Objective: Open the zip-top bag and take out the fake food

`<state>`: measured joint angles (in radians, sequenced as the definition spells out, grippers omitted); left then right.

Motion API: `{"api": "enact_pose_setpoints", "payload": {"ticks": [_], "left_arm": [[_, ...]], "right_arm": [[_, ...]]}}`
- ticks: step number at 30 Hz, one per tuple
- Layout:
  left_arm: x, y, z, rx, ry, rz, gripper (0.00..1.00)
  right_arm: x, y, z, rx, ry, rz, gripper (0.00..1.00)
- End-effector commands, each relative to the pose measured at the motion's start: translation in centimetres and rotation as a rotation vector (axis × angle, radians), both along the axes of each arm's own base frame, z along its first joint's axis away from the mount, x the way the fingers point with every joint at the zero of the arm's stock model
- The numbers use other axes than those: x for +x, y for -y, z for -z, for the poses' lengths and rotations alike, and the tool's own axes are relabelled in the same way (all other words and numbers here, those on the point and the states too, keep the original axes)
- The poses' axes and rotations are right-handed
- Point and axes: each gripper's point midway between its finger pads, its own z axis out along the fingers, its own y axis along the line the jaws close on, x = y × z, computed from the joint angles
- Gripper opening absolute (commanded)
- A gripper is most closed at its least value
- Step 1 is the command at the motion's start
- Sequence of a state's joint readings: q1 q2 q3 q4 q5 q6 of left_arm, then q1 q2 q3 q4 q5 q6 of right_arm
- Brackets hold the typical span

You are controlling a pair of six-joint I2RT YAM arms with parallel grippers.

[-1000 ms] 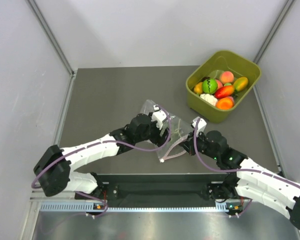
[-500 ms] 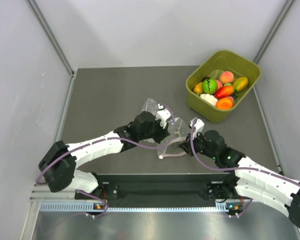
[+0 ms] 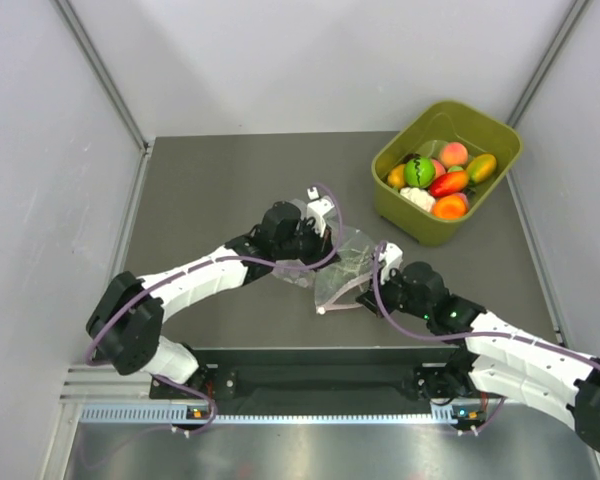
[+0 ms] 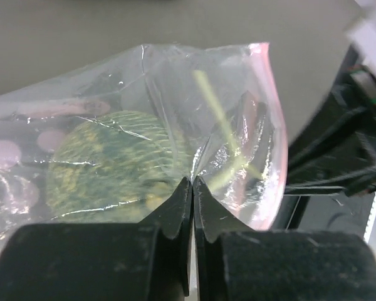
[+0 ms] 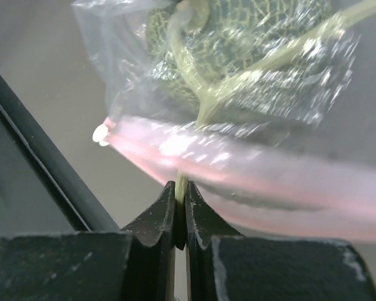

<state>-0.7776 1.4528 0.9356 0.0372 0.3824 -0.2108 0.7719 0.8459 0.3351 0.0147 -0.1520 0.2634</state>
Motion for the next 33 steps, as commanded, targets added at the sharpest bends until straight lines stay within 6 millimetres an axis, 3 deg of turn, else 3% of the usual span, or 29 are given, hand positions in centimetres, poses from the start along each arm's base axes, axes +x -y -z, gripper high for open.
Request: {"api": "enact_pose_setpoints", "payload": {"ticks": [1, 11, 14, 17, 21, 29, 33], "left_arm": [[1.3, 0.8, -1.9, -0.085, -0.018, -0.010, 0.03], [6.9, 0.3, -3.3, -0.222, -0.115, -0.191, 0.00], [8.7, -0.4, -2.6, -0.248, -0.171, -0.246, 0.00], [9.2, -1.3, -1.4, -0.229, -0.199, -0.261, 0.00], [8.4, -2.0, 1.0, -0.147, -0.205, -0.242, 0.00], [6.8, -3.9, 4.9, -0.025, -0.235, -0.246, 0.00], [5.4, -4.6, 6.9, -0.014, -0.260, -0.245, 0.00]], "right_arm": [[-0.9, -0.9, -1.1, 0.041, 0.023, -0.053, 0.00], [-3.6, -2.3, -0.7, 0.059, -0.025, -0.175, 0.00], [-3.7, -2.4, -0.7, 0.045, -0.024, -0.178, 0.00], [-3.4, -1.9, -1.1, 0.034, -0.012, -0.141, 0.00], [-1.8, -1.1, -4.2, 0.063, 0.064, -0.045, 0.00], [1.4, 0.1, -13.8, 0.195, 0.274, 0.126, 0.00], [2.9, 0.5, -16.2, 0.208, 0.337, 0.197, 0.00]]}}
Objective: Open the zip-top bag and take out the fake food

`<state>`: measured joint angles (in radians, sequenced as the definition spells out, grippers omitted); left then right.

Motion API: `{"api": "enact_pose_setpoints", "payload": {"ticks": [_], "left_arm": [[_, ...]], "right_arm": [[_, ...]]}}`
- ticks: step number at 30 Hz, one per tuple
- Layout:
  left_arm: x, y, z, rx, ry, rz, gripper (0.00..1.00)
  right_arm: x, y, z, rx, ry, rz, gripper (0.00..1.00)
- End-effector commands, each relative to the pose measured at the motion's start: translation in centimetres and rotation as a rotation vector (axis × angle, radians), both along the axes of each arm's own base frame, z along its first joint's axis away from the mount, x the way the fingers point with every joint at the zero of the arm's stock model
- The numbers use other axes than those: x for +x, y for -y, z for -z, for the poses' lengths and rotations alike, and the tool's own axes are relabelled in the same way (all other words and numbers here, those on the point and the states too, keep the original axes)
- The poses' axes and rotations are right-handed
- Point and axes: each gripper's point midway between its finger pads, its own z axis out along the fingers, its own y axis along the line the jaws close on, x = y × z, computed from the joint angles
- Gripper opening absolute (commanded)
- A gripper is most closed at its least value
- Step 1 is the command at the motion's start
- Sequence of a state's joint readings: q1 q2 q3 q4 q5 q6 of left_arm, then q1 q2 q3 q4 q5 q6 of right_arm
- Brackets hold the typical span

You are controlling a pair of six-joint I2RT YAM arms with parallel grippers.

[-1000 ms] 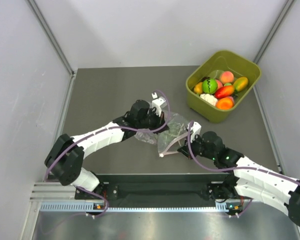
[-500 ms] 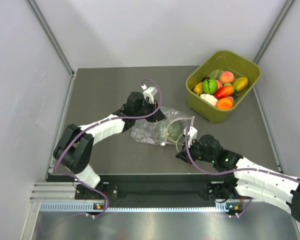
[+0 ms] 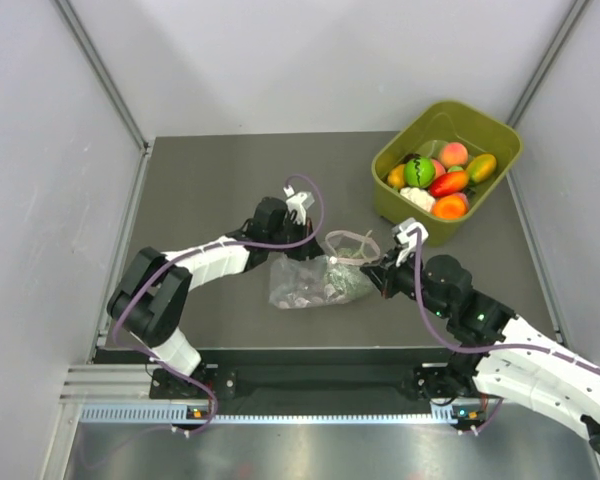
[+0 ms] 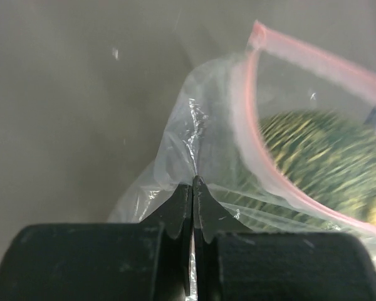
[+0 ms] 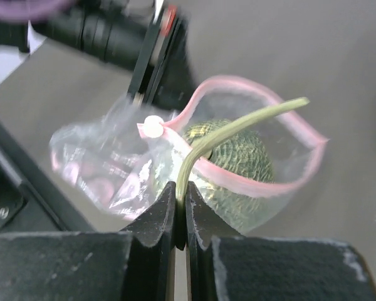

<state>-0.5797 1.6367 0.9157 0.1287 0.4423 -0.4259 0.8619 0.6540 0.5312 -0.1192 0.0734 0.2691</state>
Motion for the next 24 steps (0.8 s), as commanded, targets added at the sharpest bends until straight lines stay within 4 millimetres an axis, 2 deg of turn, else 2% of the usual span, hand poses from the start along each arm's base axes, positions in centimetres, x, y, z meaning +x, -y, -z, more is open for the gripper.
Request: {"api": "enact_pose_setpoints", "payload": {"ticks": [1, 9, 11, 14, 18, 22, 24], "left_arm": [[-0.6, -0.9, 1.1, 0.017, 0.022, 0.003, 0.00], [-3.3, -1.6, 2.1, -0.010, 0.033, 0.040, 0.00], [-4.0, -1.1, 1.6, -0.038, 0.059, 0.077, 0.00], [-5.4, -0.4, 1.9, -0.042, 0.075, 0.127, 0.00], [-7.4, 0.9, 3.4, -0.023, 0.079, 0.187, 0.00], [-8.1, 1.8, 5.0, 0.002, 0.049, 0.226, 0.00], [-8.2, 2.2, 5.1, 0.002, 0.046, 0.234, 0.00]], "right_arm": [[2.1, 0.3, -5.3, 0.085, 0.119, 0.101, 0.00], [5.4, 1.2, -6.7, 0.064, 0.177, 0.273, 0.00], [6.1, 1.4, -7.5, 0.084, 0.199, 0.306, 0.00], [7.0, 1.3, -8.1, 0.105, 0.212, 0.346, 0.00], [8.0, 1.3, -10.1, 0.179, 0.255, 0.398, 0.00], [8.8, 0.3, -10.4, 0.190, 0.261, 0.399, 0.00], [9.1, 0.2, -11.0, 0.193, 0.272, 0.407, 0.00]]}}
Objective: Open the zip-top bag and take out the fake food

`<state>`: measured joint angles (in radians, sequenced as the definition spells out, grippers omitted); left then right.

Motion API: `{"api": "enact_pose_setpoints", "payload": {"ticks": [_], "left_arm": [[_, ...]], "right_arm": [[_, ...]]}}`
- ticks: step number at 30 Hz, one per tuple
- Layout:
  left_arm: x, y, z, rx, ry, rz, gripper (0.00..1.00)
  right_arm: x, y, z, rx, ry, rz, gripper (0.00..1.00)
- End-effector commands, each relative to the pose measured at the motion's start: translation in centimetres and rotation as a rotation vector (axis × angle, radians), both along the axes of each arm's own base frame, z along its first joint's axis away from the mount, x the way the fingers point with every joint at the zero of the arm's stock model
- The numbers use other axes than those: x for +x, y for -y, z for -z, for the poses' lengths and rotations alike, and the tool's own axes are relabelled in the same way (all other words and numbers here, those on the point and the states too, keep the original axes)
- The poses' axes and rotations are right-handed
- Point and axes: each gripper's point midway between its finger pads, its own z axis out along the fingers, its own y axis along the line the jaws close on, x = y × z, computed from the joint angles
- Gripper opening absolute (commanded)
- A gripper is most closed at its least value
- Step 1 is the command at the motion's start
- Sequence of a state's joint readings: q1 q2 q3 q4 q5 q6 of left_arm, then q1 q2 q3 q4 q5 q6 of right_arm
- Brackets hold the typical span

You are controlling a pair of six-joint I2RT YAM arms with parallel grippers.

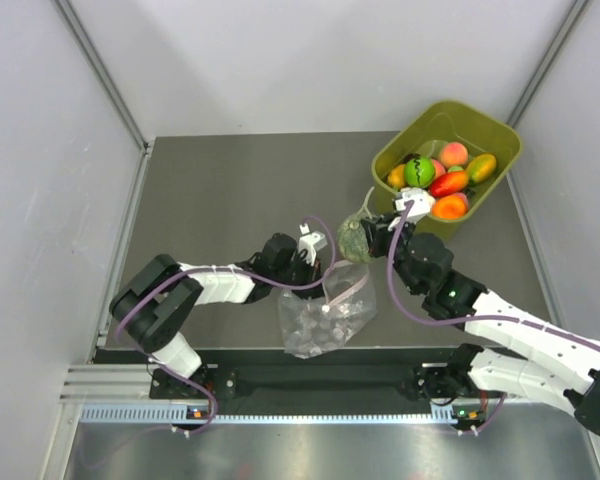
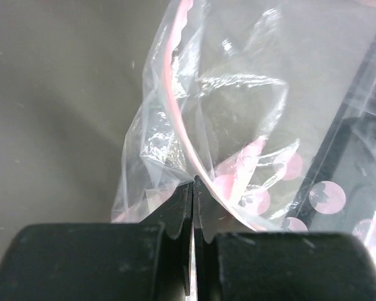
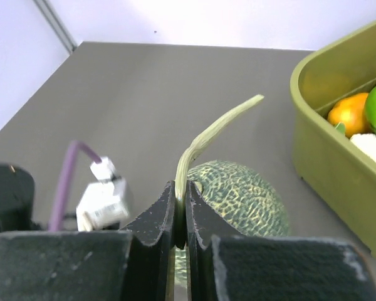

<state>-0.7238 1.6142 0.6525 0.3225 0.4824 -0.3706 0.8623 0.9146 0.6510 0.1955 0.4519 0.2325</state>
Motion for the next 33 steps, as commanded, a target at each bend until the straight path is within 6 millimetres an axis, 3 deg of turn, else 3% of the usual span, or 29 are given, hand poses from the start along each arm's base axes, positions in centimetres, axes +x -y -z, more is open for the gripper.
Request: {"api": "enact_pose_setpoints", "payload": {"ticks": [1, 9, 15, 17, 18, 19, 21, 23, 24, 27, 29, 31, 32, 33], "left_arm": [[0.6, 1.2, -0.4, -0.029, 0.047, 0.032, 0.00], [1.3, 0.3, -0.3, 0.025, 0.091, -0.021, 0.00], [4.2, -3.0, -2.2, 0.084, 0.212, -0.199, 0.00], [5.3, -4.2, -2.5, 0.092, 0.218, -0.266, 0.00], [6.2, -5.3, -3.1, 0.089, 0.226, -0.310, 0.00], [6.8, -6.1, -3.3, 0.095, 0.227, -0.351, 0.00], [8.4, -8.2, -4.4, 0.109, 0.255, -0.450, 0.00], [9.8, -10.2, -5.5, 0.133, 0.281, -0.549, 0.00], [10.5, -11.2, -6.6, 0.140, 0.310, -0.601, 0.00], [11.8, -13.3, -8.1, 0.173, 0.340, -0.686, 0.00], [12.6, -14.3, -9.0, 0.179, 0.348, -0.726, 0.00], [13.2, -15.0, -9.5, 0.181, 0.349, -0.757, 0.00], [13.6, -15.5, -9.8, 0.186, 0.345, -0.774, 0.00], [13.8, -15.7, -10.0, 0.185, 0.347, -0.782, 0.00]], "right_arm": [[1.2, -0.2, -5.3, 0.100, 0.114, 0.053, 0.00], [3.5, 0.8, -7.4, 0.056, 0.135, 0.088, 0.00], [5.5, 3.5, -10.0, 0.044, 0.151, 0.115, 0.00], [6.5, 5.4, -11.6, 0.047, 0.170, 0.160, 0.00], [6.9, 5.6, -11.4, 0.032, 0.155, 0.150, 0.00], [7.6, 7.1, -12.7, 0.040, 0.174, 0.187, 0.00], [8.6, 8.2, -13.0, 0.027, 0.167, 0.204, 0.00], [10.1, 10.9, -14.1, 0.028, 0.173, 0.268, 0.00], [11.0, 11.3, -13.8, 0.020, 0.159, 0.271, 0.00], [13.8, 16.1, -14.3, 0.030, 0.144, 0.374, 0.00], [15.7, 17.4, -12.9, 0.024, 0.098, 0.397, 0.00], [17.0, 19.4, -13.3, 0.028, 0.089, 0.440, 0.00], [18.1, 19.7, -12.0, 0.017, 0.051, 0.437, 0.00], [18.7, 20.7, -12.5, 0.021, 0.056, 0.457, 0.00]]}}
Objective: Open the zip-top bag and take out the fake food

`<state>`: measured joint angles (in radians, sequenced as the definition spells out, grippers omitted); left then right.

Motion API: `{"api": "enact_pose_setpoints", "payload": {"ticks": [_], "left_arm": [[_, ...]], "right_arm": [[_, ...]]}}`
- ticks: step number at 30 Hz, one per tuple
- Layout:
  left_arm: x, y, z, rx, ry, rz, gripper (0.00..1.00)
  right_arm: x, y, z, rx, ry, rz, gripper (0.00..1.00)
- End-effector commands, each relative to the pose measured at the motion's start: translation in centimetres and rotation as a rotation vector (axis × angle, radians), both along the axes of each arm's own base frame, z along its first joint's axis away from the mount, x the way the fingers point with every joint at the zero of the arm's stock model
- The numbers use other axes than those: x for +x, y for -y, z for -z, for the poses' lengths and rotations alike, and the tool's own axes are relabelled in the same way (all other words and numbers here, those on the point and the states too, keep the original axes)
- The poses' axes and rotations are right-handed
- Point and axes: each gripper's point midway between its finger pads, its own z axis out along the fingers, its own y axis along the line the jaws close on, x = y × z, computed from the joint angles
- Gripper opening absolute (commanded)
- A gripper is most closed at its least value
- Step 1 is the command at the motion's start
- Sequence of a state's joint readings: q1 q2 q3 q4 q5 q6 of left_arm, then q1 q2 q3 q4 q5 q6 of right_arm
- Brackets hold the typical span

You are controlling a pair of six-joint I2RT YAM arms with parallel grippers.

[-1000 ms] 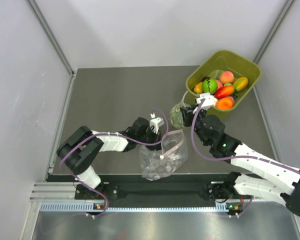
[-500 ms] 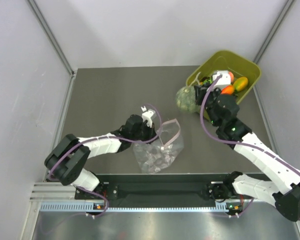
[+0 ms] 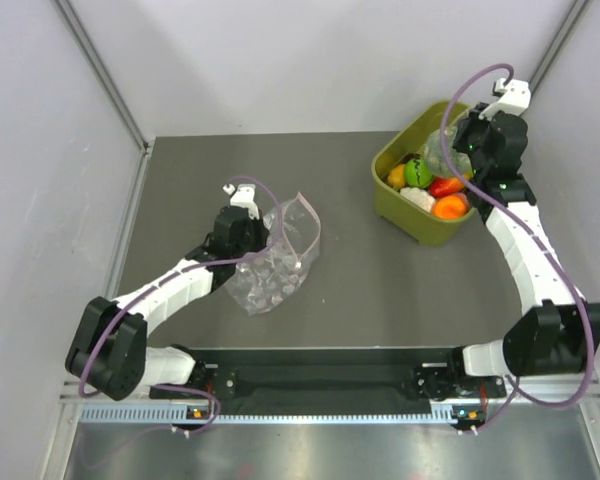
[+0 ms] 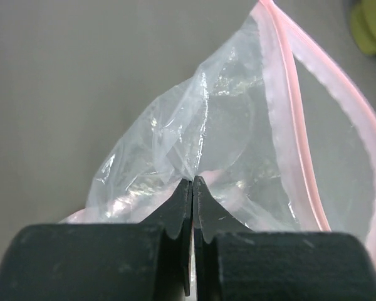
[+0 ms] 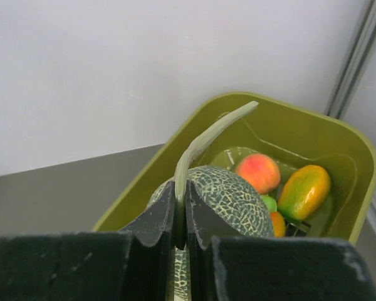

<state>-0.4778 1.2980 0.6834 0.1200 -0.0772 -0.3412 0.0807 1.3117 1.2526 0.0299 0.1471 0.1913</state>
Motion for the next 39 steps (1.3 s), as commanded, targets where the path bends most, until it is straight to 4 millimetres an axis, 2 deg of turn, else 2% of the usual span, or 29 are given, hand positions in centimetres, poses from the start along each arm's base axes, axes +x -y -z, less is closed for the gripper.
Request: {"api": "enact_pose_setpoints", "payload": {"ticks": [1, 2, 3, 4, 5, 6, 7, 9, 10, 11, 12, 13, 14, 16, 17, 19, 20, 21, 23, 24, 25, 26, 27, 29, 30, 32, 33, 38, 39], "left_arm": [[1.7, -1.7, -2.5, 0.002, 0.047, -0.092, 0.00], [1.7, -1.8, -2.6, 0.005, 0.050, -0.098, 0.00], [1.8, -1.9, -2.7, 0.008, 0.052, -0.103, 0.04], [1.9, -2.3, -2.6, 0.014, 0.052, -0.119, 0.09], [1.8, -2.4, -2.5, 0.020, 0.048, -0.126, 0.18], [1.9, -2.6, -2.4, 0.023, 0.046, -0.134, 0.29], [1.9, -2.8, -2.6, 0.025, 0.050, -0.142, 0.51], [1.9, -2.8, -2.8, 0.026, 0.055, -0.147, 0.65], [1.9, -2.9, -3.0, 0.025, 0.058, -0.151, 0.84], [2.0, -2.9, -3.0, 0.027, 0.057, -0.154, 0.89], [1.9, -3.0, -3.3, 0.026, 0.060, -0.156, 0.98], [2.0, -3.0, -3.5, 0.024, 0.061, -0.161, 0.99], [2.0, -3.1, -3.7, 0.023, 0.067, -0.163, 0.99], [1.9, -3.3, -4.4, 0.014, 0.078, -0.173, 0.99], [1.8, -3.3, -5.0, 0.005, 0.091, -0.174, 0.99], [1.5, -3.5, -5.7, -0.001, 0.102, -0.178, 0.99], [1.4, -3.6, -6.6, -0.013, 0.123, -0.181, 0.99], [1.4, -3.8, -7.0, -0.013, 0.133, -0.188, 0.99], [1.1, -3.9, -8.0, -0.024, 0.152, -0.190, 0.99], [0.9, -4.0, -8.9, -0.034, 0.169, -0.190, 0.99], [0.6, -4.1, -9.5, -0.035, 0.170, -0.189, 0.99], [0.1, -4.3, -10.2, -0.037, 0.173, -0.188, 0.99], [0.0, -4.5, -11.2, -0.042, 0.188, -0.190, 0.99], [-0.8, -4.8, -12.4, -0.042, 0.198, -0.186, 0.99], [-0.9, -4.8, -13.6, -0.051, 0.216, -0.183, 0.99], [-1.5, -5.1, -15.1, -0.060, 0.231, -0.185, 0.99], [-1.9, -5.4, -15.8, -0.063, 0.217, -0.195, 0.99], [-3.5, -6.1, -19.1, -0.039, 0.233, -0.172, 0.99], [-3.8, -6.3, -20.0, -0.039, 0.239, -0.173, 0.99]], "right_arm": [[1.9, 1.1, -1.7, 0.026, 0.018, -0.015, 0.00], [2.4, 1.2, -1.3, 0.023, 0.003, -0.014, 0.00], [3.4, 1.6, -1.0, 0.019, -0.005, -0.006, 0.00], [3.7, 1.7, -0.3, 0.013, -0.039, -0.004, 0.05], [4.1, 1.9, 0.2, 0.013, -0.057, 0.002, 0.11], [4.8, 2.1, 1.0, 0.014, -0.088, 0.016, 0.41], [4.9, 2.2, 1.2, 0.016, -0.097, 0.019, 0.59], [5.3, 2.5, 1.9, 0.016, -0.121, 0.038, 0.79], [5.2, 2.5, 2.0, 0.016, -0.123, 0.040, 0.93], [5.2, 2.6, 1.9, 0.013, -0.123, 0.041, 0.99], [5.0, 2.6, 1.9, 0.013, -0.127, 0.044, 1.00], [4.8, 2.6, 2.0, 0.013, -0.132, 0.044, 1.00], [4.3, 2.7, 1.3, 0.010, -0.117, 0.044, 1.00], [3.4, 2.8, 1.5, 0.003, -0.118, 0.052, 1.00], [2.4, 3.0, 0.2, 0.002, -0.089, 0.061, 1.00], [1.1, 3.0, 0.8, -0.001, -0.096, 0.061, 1.00], [-0.1, 2.9, -0.2, -0.003, -0.072, 0.049, 1.00], [-0.8, 2.8, 0.8, -0.003, -0.092, 0.043, 1.00], [-2.7, 2.2, 0.6, 0.004, -0.089, 0.012, 1.00], [-3.3, 1.8, 2.2, 0.007, -0.120, -0.003, 1.00], [-4.0, 1.4, 2.7, 0.014, -0.130, -0.019, 1.00], [-5.3, 0.8, 2.3, 0.019, -0.116, -0.048, 1.00], [-6.0, -0.3, 4.2, 0.021, -0.153, -0.079, 1.00], [-8.1, -2.2, 5.8, 0.024, -0.177, -0.130, 1.00], [-8.8, -2.8, 6.4, 0.029, -0.185, -0.147, 1.00], [-10.5, -4.1, 6.5, 0.035, -0.178, -0.183, 1.00], [-11.4, -5.7, 7.9, 0.040, -0.210, -0.227, 1.00], [-14.9, -9.6, 9.3, 0.053, -0.226, -0.349, 1.00], [-15.3, -9.8, 9.5, 0.054, -0.232, -0.356, 1.00]]}}
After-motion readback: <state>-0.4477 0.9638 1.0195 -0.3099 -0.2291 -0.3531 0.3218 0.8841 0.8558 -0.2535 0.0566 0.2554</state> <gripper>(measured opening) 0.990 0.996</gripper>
